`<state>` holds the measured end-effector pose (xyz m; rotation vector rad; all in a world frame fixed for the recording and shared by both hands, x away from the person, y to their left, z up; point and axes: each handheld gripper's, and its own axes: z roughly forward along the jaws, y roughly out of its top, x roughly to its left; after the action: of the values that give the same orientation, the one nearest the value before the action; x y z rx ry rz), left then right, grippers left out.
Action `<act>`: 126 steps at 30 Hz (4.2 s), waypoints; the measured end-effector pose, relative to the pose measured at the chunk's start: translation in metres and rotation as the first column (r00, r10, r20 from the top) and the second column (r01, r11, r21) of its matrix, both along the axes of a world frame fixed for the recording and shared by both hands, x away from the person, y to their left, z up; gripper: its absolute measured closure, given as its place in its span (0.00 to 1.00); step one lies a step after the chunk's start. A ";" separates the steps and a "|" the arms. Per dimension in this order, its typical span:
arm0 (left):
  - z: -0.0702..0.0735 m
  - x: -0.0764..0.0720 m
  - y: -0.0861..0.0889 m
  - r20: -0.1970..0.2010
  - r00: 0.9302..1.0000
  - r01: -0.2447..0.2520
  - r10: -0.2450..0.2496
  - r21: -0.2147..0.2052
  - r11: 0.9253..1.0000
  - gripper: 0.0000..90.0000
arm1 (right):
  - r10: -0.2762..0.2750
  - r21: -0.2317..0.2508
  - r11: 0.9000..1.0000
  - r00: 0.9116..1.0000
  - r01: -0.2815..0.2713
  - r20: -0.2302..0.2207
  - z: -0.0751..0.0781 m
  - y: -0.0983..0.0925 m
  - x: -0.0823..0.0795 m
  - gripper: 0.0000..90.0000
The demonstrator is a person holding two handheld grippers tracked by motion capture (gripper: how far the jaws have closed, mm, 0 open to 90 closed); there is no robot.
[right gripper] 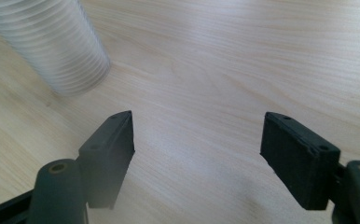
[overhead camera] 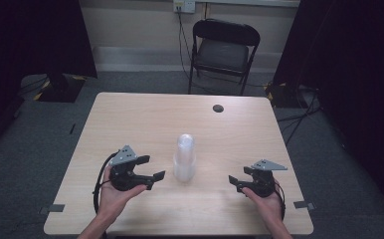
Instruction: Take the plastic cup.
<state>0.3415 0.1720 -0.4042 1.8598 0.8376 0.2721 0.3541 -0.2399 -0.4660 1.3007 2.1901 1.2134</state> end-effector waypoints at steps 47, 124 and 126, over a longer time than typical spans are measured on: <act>0.000 0.058 -0.089 0.093 0.994 0.047 -0.051 0.043 0.998 0.35 | 0.024 0.007 1.000 1.000 -0.024 -0.001 -0.002 0.000 0.000 0.26; 0.062 0.052 -0.087 0.184 0.982 0.059 -0.043 -0.079 0.995 0.40 | 0.039 0.007 0.999 0.999 -0.039 0.000 -0.003 0.002 0.002 0.27; 0.065 0.052 -0.086 0.185 0.982 0.059 -0.042 -0.089 0.994 0.40 | 0.038 0.009 0.999 0.999 -0.038 -0.001 -0.003 0.002 0.002 0.27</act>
<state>0.3938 0.0856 -0.3396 1.7360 0.6655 0.3598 0.3564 -0.2376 -0.4691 1.2687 2.2227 1.2383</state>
